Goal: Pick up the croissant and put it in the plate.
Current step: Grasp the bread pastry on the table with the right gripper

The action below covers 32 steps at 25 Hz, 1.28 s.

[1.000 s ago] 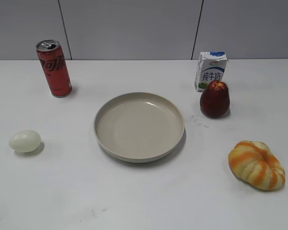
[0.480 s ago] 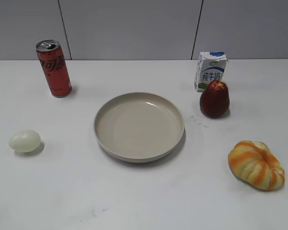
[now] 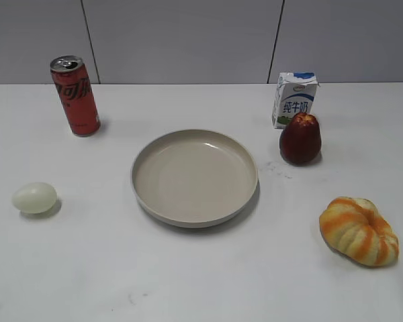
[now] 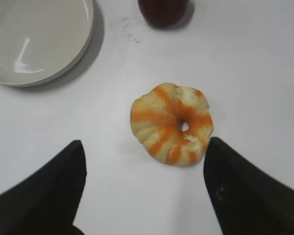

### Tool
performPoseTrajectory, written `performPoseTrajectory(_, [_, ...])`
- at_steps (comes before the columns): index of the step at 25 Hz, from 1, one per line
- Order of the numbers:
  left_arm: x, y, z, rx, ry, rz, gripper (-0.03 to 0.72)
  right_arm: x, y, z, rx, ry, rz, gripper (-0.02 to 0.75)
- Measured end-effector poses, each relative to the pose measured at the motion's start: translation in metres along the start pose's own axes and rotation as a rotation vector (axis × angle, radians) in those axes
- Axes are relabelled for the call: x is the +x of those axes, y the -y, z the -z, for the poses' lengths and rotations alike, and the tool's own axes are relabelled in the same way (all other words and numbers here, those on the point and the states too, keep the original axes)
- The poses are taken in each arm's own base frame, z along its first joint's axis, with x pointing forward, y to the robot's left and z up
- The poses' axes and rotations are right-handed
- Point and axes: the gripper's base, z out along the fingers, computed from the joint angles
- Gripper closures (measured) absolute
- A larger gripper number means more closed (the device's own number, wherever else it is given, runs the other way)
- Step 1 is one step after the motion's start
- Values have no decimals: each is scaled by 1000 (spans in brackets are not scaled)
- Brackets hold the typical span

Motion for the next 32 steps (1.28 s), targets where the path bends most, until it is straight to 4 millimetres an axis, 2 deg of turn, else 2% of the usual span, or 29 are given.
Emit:
performPoseTrajectory(6, [0, 0, 0, 0, 0, 0, 137, -21, 2, -49, -59, -224, -1, 175])
performPoseTrajectory(9, [0, 0, 0, 0, 0, 0, 137, -26, -4, -74, -81, -314, 35, 175])
performPoseTrajectory(13, [0, 0, 0, 0, 0, 0, 137, -20, -13, -112, -76, -449, 70, 175])
performPoseTrajectory(19, [0, 0, 0, 0, 0, 0, 137, -5, -1, -160, -3, -563, 44, 175])
performPoseTrajectory(27, [0, 0, 0, 0, 0, 0, 137, 9, 10, -197, 65, -617, 20, 175])
performPoseTrajectory(32, [0, 0, 0, 0, 0, 0, 137, 15, 13, -212, 74, -627, 20, 175])
